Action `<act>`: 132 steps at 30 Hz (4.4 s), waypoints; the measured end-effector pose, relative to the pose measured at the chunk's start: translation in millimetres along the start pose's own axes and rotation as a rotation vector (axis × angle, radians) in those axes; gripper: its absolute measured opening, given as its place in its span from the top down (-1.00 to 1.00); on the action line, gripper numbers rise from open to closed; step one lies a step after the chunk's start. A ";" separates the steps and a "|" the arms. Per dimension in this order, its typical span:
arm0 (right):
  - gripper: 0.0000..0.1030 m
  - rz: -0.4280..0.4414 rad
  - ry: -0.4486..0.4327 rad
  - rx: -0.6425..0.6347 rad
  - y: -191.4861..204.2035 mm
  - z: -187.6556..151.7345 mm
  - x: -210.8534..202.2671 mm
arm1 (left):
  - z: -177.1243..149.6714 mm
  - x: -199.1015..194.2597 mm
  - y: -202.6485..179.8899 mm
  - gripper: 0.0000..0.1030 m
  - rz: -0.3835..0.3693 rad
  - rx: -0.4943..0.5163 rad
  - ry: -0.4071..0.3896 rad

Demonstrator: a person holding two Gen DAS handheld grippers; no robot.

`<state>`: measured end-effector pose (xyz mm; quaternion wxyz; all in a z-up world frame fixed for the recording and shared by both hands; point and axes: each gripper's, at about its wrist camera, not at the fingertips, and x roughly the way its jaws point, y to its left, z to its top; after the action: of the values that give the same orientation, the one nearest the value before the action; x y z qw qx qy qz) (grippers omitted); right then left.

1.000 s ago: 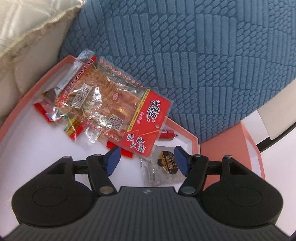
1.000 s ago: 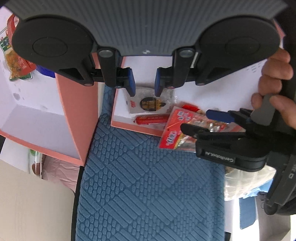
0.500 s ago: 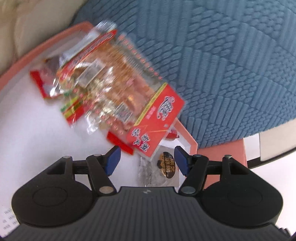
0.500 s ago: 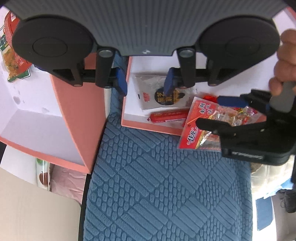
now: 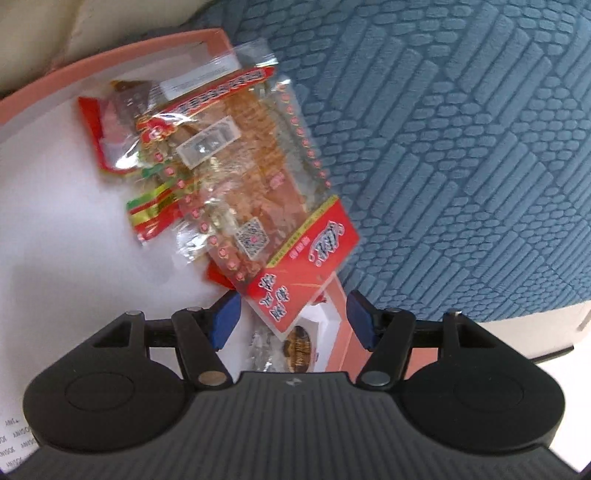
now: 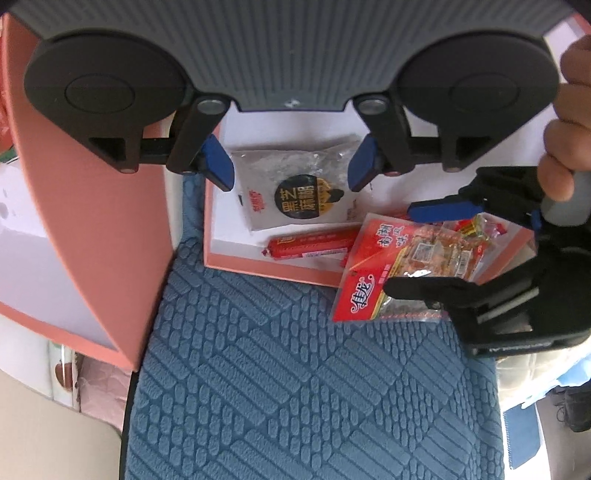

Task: Organize snacks

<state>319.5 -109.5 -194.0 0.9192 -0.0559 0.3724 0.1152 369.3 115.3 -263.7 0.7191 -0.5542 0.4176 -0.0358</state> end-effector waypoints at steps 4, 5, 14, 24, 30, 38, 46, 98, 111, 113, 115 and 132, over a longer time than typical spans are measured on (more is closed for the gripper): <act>-0.35 -0.034 0.003 -0.060 7.5 4.1 12.8 | -0.8 3.7 0.9 -0.32 -0.026 0.010 -0.001; -0.35 -0.029 0.010 -0.065 9.0 4.8 16.4 | 0.2 2.5 2.0 -0.32 -0.028 0.007 -0.010; -0.35 0.005 -0.003 -0.070 12.9 11.3 17.1 | 3.6 -12.9 5.1 -0.32 -0.207 -0.072 -0.057; -0.34 0.261 -0.107 0.261 -22.3 26.6 1.6 | 5.2 -19.9 6.9 -0.32 -0.193 -0.100 -0.073; -0.20 0.438 -0.067 0.487 -31.8 25.3 18.2 | 4.6 -22.8 8.6 -0.32 -0.197 -0.112 -0.074; 0.63 0.442 -0.022 0.597 -27.2 35.8 46.5 | 3.9 -22.7 8.0 -0.32 -0.170 -0.102 -0.076; 0.94 0.557 -0.020 0.614 -14.4 36.7 44.4 | 4.4 -18.4 13.0 -0.33 -0.151 -0.119 -0.058; 0.87 0.231 0.035 0.260 -17.3 2.1 12.9 | 12.6 -14.9 41.2 0.77 -0.074 -0.284 -0.111; -0.23 0.122 -0.006 0.091 -2.4 10.5 22.3 | 9.0 -18.2 22.7 0.83 -0.031 -0.169 -0.110; -0.44 0.118 0.007 0.071 -1.0 12.3 27.7 | 7.9 -19.5 21.4 0.83 -0.018 -0.153 -0.113; -0.64 0.108 0.006 0.051 -0.3 12.8 33.3 | 6.9 -20.4 21.3 0.83 -0.012 -0.148 -0.113; -0.02 0.035 0.103 -0.066 11.1 17.1 47.8 | -5.8 -27.8 -2.0 0.90 0.034 -0.008 -0.138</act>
<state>361.5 -87.5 -215.3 0.8942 -0.0857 0.4162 0.1407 348.4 124.4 -246.7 0.7447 -0.5510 0.3763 0.0163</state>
